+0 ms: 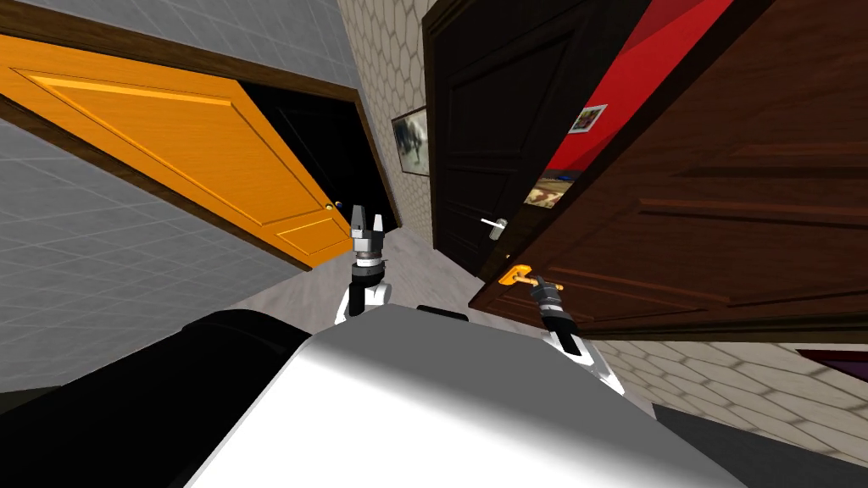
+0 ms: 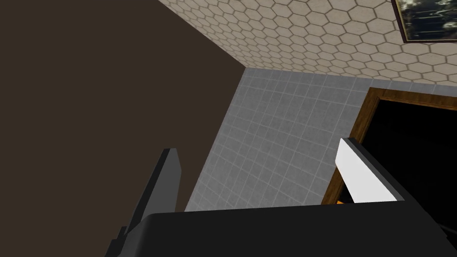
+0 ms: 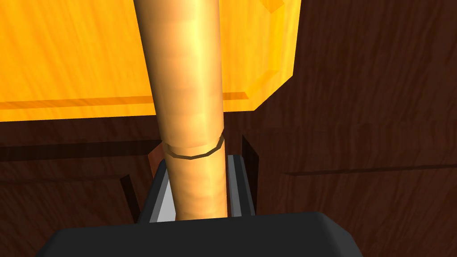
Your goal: Pull the door open
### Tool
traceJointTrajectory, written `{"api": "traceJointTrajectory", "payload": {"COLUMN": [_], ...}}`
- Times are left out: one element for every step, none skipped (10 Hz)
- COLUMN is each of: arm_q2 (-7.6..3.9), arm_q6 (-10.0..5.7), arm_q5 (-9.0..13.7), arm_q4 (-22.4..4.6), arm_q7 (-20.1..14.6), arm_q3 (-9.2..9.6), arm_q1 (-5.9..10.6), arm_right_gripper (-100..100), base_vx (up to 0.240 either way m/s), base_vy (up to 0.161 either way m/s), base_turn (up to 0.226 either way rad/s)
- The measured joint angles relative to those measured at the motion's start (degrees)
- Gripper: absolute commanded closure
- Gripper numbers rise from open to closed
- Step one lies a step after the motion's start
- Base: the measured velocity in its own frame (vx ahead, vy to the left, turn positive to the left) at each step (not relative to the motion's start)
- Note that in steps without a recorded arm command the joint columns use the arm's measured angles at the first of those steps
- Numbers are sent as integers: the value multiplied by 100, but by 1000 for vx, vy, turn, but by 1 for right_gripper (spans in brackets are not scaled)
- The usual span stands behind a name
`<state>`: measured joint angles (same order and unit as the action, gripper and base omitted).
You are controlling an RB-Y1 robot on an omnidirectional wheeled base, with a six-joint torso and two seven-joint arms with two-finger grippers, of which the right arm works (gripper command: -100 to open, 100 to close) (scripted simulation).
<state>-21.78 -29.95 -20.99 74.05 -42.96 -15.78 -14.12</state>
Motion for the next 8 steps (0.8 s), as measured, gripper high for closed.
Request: {"api": "traceJointTrajectory", "payload": {"arm_q2": [-46,-89,-120,-165,-205,-244,-245,-276], "arm_q6": [-109,-216,-311,-419,-513,-614,-636,-676], "arm_q5": [-24,-47,-76,-99,-120,-139,-146,-160], "arm_q4": [-24,-21,-2,-19,-22,-7,-15,-41], "arm_q7": [-66,-133,-193,-253,-307,-360,-370,-395], "arm_q3": [19,40,63,81,89,91,98,82], "arm_q1": [-35,-113,-195,-248,-284,-339,-357,-374], "arm_right_gripper": [100,100,100,100,100,100,100,100], "base_vx": [-205,-171,-171,-193,-205,-91,-135,-197], "base_vy": [-74,-71,-78,-63,-64,-34,-36,-86], "base_turn": [125,104,112,119,102,14,110,141]}}
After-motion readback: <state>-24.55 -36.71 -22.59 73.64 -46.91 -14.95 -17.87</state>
